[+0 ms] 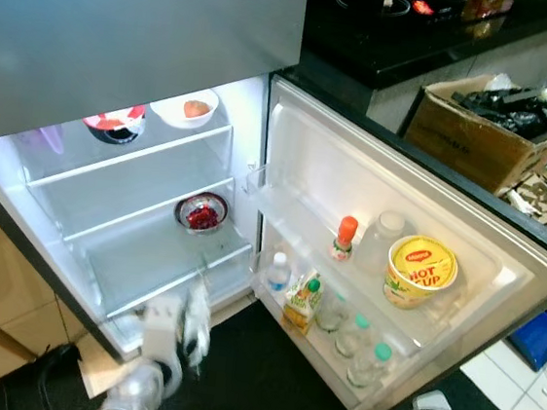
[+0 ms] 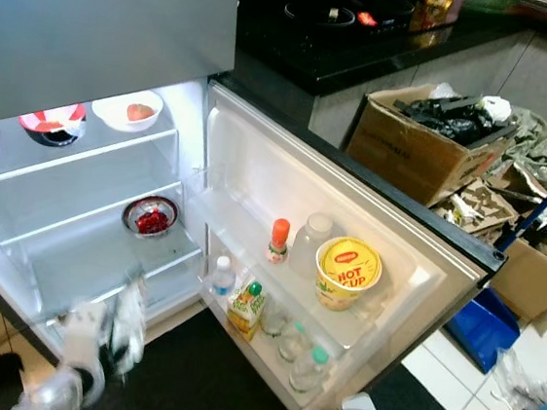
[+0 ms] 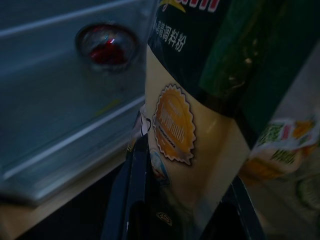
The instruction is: Restocking fridge
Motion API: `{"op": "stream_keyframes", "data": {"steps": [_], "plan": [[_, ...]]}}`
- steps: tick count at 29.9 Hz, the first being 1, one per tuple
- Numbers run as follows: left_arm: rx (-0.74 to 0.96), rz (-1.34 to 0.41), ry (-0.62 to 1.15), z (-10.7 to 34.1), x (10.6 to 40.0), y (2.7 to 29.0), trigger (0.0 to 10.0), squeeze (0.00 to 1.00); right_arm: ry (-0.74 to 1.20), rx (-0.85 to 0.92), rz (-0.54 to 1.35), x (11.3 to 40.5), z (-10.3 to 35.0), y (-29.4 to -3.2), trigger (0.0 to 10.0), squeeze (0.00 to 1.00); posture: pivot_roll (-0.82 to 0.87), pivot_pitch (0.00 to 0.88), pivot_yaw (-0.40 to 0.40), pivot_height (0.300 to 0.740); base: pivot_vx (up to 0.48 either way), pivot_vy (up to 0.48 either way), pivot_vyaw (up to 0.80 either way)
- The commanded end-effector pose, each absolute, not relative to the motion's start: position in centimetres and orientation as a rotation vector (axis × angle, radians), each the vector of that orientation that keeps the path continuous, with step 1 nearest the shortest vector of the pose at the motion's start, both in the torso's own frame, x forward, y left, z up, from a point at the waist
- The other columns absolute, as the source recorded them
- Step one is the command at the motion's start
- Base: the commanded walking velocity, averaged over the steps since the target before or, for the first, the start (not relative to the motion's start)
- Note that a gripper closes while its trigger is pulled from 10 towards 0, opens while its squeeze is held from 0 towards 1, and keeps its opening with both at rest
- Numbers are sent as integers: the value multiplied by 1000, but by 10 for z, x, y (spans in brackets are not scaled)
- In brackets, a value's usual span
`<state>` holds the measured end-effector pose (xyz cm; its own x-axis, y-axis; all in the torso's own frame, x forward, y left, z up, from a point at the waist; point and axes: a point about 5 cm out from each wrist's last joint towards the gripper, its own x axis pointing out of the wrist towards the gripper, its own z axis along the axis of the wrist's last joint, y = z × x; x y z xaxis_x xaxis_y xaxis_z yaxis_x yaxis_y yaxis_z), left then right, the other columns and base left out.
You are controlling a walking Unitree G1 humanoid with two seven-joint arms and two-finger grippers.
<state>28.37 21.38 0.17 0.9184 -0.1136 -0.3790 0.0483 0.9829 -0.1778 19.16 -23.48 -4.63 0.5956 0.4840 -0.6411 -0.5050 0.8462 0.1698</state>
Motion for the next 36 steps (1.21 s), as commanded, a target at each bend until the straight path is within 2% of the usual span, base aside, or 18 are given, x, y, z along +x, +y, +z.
{"op": "stream_keyframes", "data": {"steps": [1, 3, 6, 10, 14, 19, 29, 32, 36], "plan": [[-173, -91, 327, 13, 289, 221, 10000, 0, 728, -9, 644, 190, -44, -234, 10000, 0, -143, 123, -5, 740, 0, 0, 0], [-181, -106, 289, 20, 295, 222, 10000, 0, 712, -1, 688, 193, -40, -232, 10000, 0, -143, 125, -7, 740, 0, 0, 0], [-257, -247, 145, 50, 314, 220, 10000, 0, 612, 61, 893, 209, -19, -222, 10000, 0, -143, 128, -7, 740, 0, 0, 0], [-323, -369, 51, 69, 324, 215, 10000, 0, 534, 104, 1044, 216, -2, -211, 10000, 0, -143, 132, -6, 740, 0, 0, 0], [-347, -439, -10, 82, 329, 212, 10000, 0, 490, 128, 1133, 217, 9, -203, 10000, 0, -144, 134, -4, 740, 0, 0, 0], [-373, -614, -171, 122, 343, 201, 10000, 0, 425, 158, 1284, 214, 30, -185, 10000, 0, -144, 156, 1, 740, 0, 0, 0], [-352, -776, -211, 138, 340, 196, 10000, 0, 445, 194, 1435, 193, 42, -171, 10000, 0, -149, 173, 8, 740, 0, 0, 0], [-365, -932, -194, 143, 331, 192, 10000, 0, 357, 253, 1508, 190, 68, -157, 10000, 0, -156, 185, 14, 740, 0, 0, 0], [-369, -1005, -177, 145, 326, 190, 10000, 0, 301, 273, 1514, 192, 81, -148, 10000, 0, -156, 192, 15, 740, 0, 0, 0]]}}
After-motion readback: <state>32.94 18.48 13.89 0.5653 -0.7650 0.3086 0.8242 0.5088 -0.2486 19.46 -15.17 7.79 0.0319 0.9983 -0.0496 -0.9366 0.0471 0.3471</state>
